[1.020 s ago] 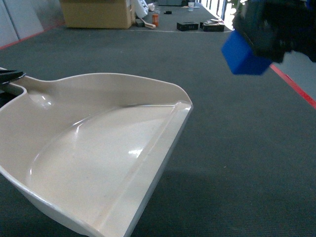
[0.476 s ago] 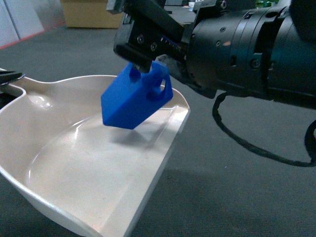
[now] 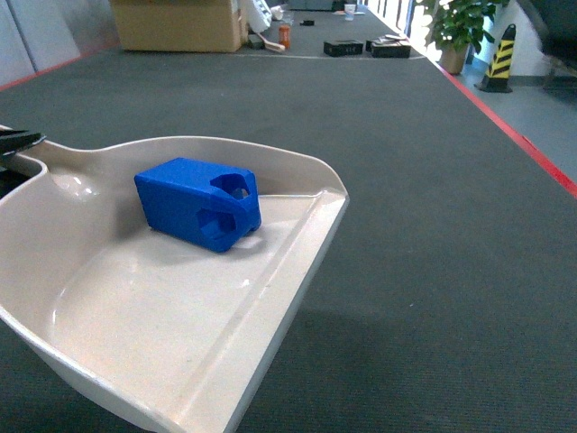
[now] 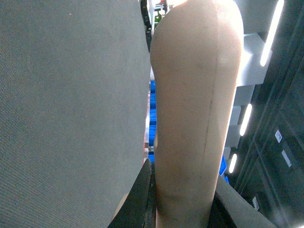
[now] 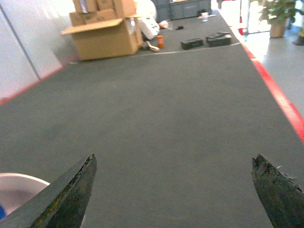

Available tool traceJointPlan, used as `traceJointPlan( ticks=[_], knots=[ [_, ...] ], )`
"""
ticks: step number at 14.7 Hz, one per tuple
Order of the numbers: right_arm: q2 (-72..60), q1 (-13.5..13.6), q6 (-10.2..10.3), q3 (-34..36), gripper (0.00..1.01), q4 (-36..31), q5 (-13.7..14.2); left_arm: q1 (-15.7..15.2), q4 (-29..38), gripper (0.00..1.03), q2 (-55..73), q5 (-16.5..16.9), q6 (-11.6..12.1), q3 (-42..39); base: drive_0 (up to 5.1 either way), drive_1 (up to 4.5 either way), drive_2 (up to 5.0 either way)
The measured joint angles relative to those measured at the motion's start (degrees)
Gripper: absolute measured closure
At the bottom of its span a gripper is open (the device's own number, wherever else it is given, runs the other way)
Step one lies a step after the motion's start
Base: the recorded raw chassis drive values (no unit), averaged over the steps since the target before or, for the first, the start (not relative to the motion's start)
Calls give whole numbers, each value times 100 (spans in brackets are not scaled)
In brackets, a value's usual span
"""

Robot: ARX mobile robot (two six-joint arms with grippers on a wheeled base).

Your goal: Place part in tray to right shelf

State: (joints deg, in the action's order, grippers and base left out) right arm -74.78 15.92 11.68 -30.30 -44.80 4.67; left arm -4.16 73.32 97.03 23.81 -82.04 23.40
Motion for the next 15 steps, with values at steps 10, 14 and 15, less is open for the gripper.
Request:
traceJointPlan(
  ticks=[10,14,15],
  knots=[
    [1329,-662,-1156,1167,12,184,212,0,2,85,0,0,-2,0,0,0,0],
    [2319,-1012,-1156,2057,67,343,116,-2,0,85,0,-2,0,0,0,0,0],
    [2551,-1088,-1156,2177,80,428,44,0,0,85,0,7,0,0,0,0,0]
  ],
)
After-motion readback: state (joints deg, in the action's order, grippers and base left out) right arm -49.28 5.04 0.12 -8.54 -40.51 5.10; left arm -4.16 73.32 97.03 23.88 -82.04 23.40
